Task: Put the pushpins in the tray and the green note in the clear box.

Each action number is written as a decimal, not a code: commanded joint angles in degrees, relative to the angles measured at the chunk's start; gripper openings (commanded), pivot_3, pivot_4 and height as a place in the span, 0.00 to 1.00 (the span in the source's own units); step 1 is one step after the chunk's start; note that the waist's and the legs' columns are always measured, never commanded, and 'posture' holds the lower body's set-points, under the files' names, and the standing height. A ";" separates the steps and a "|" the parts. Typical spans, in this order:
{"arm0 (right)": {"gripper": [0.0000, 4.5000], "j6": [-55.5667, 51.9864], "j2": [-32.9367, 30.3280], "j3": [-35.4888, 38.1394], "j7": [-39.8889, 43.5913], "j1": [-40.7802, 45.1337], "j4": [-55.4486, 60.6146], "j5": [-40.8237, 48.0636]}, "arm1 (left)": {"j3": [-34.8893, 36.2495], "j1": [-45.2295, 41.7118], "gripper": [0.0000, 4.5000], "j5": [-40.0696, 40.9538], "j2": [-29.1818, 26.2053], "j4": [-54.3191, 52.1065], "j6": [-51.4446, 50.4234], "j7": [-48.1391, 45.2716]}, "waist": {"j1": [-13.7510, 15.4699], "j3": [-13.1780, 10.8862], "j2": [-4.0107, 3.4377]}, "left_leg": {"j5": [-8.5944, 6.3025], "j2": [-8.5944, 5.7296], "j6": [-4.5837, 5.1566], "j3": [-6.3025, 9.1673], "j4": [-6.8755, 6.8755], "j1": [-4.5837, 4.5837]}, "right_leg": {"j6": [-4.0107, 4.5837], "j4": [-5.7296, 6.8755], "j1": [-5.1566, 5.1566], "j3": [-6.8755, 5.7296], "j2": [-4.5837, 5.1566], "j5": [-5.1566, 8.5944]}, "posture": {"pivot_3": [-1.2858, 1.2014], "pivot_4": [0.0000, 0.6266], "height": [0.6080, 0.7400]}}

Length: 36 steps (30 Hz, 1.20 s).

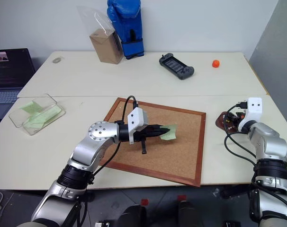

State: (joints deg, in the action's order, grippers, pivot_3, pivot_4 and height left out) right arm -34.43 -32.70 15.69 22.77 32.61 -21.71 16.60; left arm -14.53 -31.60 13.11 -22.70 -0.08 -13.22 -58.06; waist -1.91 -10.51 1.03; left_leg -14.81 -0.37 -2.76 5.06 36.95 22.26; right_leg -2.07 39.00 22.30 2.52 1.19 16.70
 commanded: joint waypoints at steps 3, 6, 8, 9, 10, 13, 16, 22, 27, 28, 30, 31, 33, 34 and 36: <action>0.69 0.70 -1.65 1.69 0.37 -0.82 6.31 0.80 | 1.51 -1.59 0.00 0.78 0.20 -0.48 0.34 0.41 | 0.01 0.00 0.00 | 0.00 0.00 0.00 0.00 0.00 0.00 | 0.00 0.00 0.00 0.00 0.00 0.00 | 0.52 0.24 1.00; 0.69 1.22 -3.15 0.89 4.99 -4.62 14.91 2.67 | 4.19 -2.41 0.00 2.96 0.17 -1.24 -3.39 2.11 | 0.07 0.00 0.00 | 0.00 0.00 0.00 0.04 0.00 0.03 | 0.00 0.00 0.00 -0.02 0.00 0.00 | 0.52 0.24 1.00; 0.69 1.00 -4.51 -0.94 10.09 -8.60 23.23 4.65 | 6.36 -2.37 0.00 4.07 -0.59 -1.69 -5.45 3.23 | 0.08 0.00 0.00 | 0.00 0.00 0.00 0.12 0.00 0.08 | -0.01 -0.01 0.01 -0.07 0.00 0.00 | 0.52 0.24 1.00; 0.69 0.69 -5.06 -1.75 12.47 -10.43 27.60 6.03 | 7.43 -2.25 0.00 4.40 -1.16 -1.87 -6.23 3.75 | 0.02 0.00 0.00 | 0.00 0.01 0.00 0.14 0.00 0.09 | -0.01 -0.01 0.01 -0.09 0.00 0.00 | 0.52 0.24 1.00; 0.69 -0.02 -5.44 -2.40 14.74 -12.01 32.28 8.13 | 8.82 -2.04 0.00 4.68 -1.96 -2.13 -7.11 4.54 | -0.16 0.00 0.00 | -0.01 0.02 0.01 0.19 0.00 0.09 | -0.01 -0.02 0.01 -0.12 0.00 0.01 | 0.52 0.24 1.00; 0.69 -2.73 -5.10 -3.75 17.70 -13.38 43.33 14.15 | 14.59 -1.49 0.00 6.35 -4.23 -3.15 -10.67 8.15 | -0.84 -0.02 -0.02 | -0.02 0.05 0.02 0.21 0.00 0.04 | -0.01 0.00 0.01 -0.13 -0.06 0.01 | 0.52 0.24 1.00; 0.69 -5.24 -3.58 -5.33 18.29 -12.38 51.02 20.36 | 22.70 -0.82 0.00 8.87 -6.12 -5.04 -15.98 14.68 | -1.10 -0.03 -0.01 | -0.01 0.08 0.02 0.48 0.02 0.01 | -0.02 0.04 -0.02 -0.17 -0.08 0.01 | 0.52 0.24 1.00; 0.69 -8.03 1.76 -11.71 14.57 -8.71 57.41 25.25 | 36.92 1.26 0.00 6.39 -8.57 -3.63 -19.41 32.17 | -0.62 -0.05 0.03 | -0.01 0.05 0.01 0.71 0.04 0.01 | -0.02 0.00 -0.07 -0.24 0.00 0.01 | 0.52 0.24 1.00; 0.69 -7.12 6.60 -17.24 13.02 -4.12 55.51 23.81 | 42.50 -2.78 0.00 1.11 -13.67 8.15 -16.56 43.57 | -0.13 -0.06 0.04 | 0.00 0.05 0.00 0.78 0.03 0.06 | -0.01 0.01 0.01 -0.30 0.00 0.01 | 0.52 0.24 1.00; 0.69 -6.07 6.85 -17.71 13.77 -3.77 54.45 23.12 | 43.44 -3.84 0.00 0.06 -14.57 11.75 -15.38 46.17 | 0.04 -0.05 0.05 | 0.00 0.04 0.00 0.81 0.04 0.06 | -0.01 0.02 0.01 -0.34 0.00 0.01 | 0.52 0.24 1.00; 0.69 -4.75 7.37 -18.48 14.32 -3.37 53.23 22.23 | 44.51 -5.14 0.00 -1.04 -16.07 17.57 -12.95 48.87 | 0.11 -0.03 0.10 | 0.00 0.01 0.00 0.81 0.04 0.07 | -0.01 -0.03 0.01 -0.35 0.01 0.01 | 0.52 0.24 1.00; 0.69 -4.21 7.47 -18.65 14.56 -3.44 52.91 21.98 | 44.51 -5.43 0.00 -1.49 -16.77 19.98 -11.32 49.29 | 0.14 -0.02 0.10 | -0.01 -0.01 -0.01 0.80 0.04 0.07 | -0.01 -0.02 0.00 -0.35 0.06 0.00 | 0.52 0.24 1.00; 0.69 -3.20 7.67 -19.13 14.83 -3.62 52.36 21.50 | 44.22 -6.62 0.00 -2.02 -18.02 25.66 -7.75 49.53 | 0.26 -0.02 0.10 | -0.01 -0.07 -0.01 0.79 0.02 0.11 | -0.01 -0.03 0.03 -0.35 0.12 0.00 | 0.52 0.24 1.00; 0.69 -2.66 7.62 -19.15 15.16 -3.96 52.15 21.39 | 44.27 -7.83 0.00 -2.07 -18.52 29.45 -5.65 49.79 | 0.38 -0.02 0.10 | -0.01 -0.07 -0.02 0.81 0.02 0.12 | -0.01 -0.03 0.04 -0.37 0.14 0.00 | 0.52 0.24 1.00; 0.69 -1.57 7.76 -19.50 15.71 -4.53 51.60 20.70 | 44.15 -11.13 0.00 -2.08 -19.77 38.03 -1.65 49.51 | 0.49 -0.01 0.13 | 0.00 -0.08 -0.02 0.89 0.03 0.17 | 0.00 -0.04 0.04 -0.45 0.14 0.00 | 0.52 0.24 1.00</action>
State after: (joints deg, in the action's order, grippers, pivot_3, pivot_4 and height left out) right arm -38.16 -25.00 -3.73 37.50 28.40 29.22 37.75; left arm 29.25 -39.14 11.43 -40.32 32.71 -19.92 -8.75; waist -1.41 -10.52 1.17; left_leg -14.81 -0.45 -2.78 5.99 36.98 22.47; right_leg -2.07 38.96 22.36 2.02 1.33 16.70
